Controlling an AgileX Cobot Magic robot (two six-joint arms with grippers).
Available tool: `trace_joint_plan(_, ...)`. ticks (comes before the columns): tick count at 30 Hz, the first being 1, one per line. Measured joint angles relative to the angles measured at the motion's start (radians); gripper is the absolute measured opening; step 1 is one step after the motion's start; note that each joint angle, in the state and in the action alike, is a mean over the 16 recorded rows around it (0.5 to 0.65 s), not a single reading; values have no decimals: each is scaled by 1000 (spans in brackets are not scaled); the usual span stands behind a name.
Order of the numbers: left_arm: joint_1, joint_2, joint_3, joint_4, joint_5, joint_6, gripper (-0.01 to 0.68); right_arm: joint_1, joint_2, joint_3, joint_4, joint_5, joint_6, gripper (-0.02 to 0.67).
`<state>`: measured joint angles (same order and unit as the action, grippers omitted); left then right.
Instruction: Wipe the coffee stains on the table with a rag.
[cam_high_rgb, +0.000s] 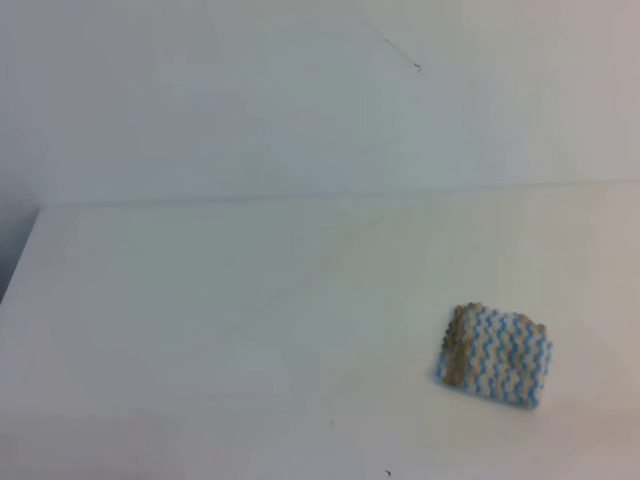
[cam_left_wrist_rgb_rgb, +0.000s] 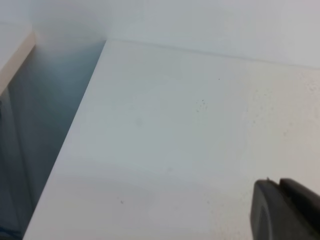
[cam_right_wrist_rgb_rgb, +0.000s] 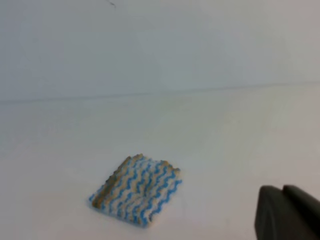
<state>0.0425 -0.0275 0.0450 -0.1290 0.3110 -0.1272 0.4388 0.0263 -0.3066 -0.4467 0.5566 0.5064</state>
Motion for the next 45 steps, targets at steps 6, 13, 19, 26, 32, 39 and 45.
trace_joint_plan(6, 0, 0, 0, 0, 0, 0, 0, 0, 0, 2, 34, 43, 25, -3)
trace_joint_plan(13, 0, 0, 0, 0, 0, 0, 0, -20, 0, 46, 45, 24, 28, -3)
trace_joint_plan(19, 0, 0, 0, 0, 0, 0, 0, -125, -10, 109, 87, -12, 27, -3)
trace_joint_plan(26, 0, 0, 0, 0, 0, 0, 0, -357, -26, 200, 169, -39, 27, -3)
trace_joint_plan(32, 0, 0, 0, 0, 0, 0, 0, -555, -34, 263, 217, -77, 27, -3)
trace_joint_plan(39, 0, 0, 0, 1, 0, 0, 0, -679, -34, 314, 234, -158, 27, -3)
trace_joint_plan(45, 0, 0, 0, 2, 0, 0, 0, -705, -34, 326, 235, -220, 26, -3)
